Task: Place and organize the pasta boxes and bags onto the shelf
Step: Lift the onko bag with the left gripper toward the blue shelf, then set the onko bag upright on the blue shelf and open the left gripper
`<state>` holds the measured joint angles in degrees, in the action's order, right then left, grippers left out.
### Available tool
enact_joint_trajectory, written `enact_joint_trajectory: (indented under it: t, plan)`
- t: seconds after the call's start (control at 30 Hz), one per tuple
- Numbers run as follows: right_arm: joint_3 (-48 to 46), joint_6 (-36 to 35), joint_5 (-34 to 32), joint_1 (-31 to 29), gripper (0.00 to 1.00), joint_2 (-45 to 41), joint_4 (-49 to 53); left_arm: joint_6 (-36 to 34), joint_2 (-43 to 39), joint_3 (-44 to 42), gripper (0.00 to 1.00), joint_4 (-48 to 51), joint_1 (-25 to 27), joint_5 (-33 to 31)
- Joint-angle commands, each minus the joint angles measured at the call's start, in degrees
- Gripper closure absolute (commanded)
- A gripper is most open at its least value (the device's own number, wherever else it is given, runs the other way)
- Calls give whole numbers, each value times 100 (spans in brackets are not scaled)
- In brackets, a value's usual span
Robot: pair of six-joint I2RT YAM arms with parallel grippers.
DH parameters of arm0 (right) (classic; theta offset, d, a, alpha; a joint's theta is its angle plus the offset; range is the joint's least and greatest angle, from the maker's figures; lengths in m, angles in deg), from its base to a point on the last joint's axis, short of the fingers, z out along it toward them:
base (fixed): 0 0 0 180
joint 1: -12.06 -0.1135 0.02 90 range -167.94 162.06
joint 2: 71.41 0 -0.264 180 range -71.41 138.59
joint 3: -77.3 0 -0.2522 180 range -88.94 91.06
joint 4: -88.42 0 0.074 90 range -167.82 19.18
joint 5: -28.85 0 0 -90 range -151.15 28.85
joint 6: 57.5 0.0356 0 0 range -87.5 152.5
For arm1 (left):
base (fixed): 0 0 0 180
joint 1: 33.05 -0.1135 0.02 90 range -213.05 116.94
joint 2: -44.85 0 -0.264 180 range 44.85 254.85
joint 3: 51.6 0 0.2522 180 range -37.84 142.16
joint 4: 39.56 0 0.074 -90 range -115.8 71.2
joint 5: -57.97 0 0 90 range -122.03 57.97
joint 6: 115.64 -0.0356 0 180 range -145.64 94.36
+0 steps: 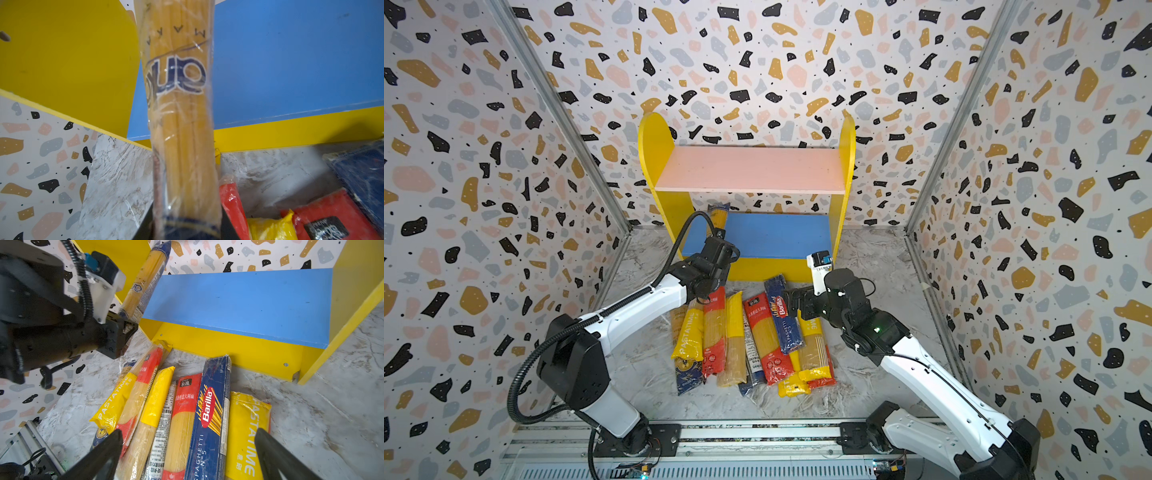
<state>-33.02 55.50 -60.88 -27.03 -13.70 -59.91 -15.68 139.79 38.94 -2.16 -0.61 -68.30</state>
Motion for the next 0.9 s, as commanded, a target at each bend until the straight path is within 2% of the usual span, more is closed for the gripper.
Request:
enact_joint_trajectory:
  t: [0.0, 0.4, 0.87]
  plan:
    - [311, -91, 235, -37, 1, 78, -318, -102, -8, 567, 100, -967, -130, -594]
    - [647, -326, 105, -37, 1, 581, -324, -382, 1141, 1681, 100, -844, -339, -1170]
    - [937, -473, -27, -33, 1, 920, -254, -412, 1650, 2209, 100, -761, -774, -1481]
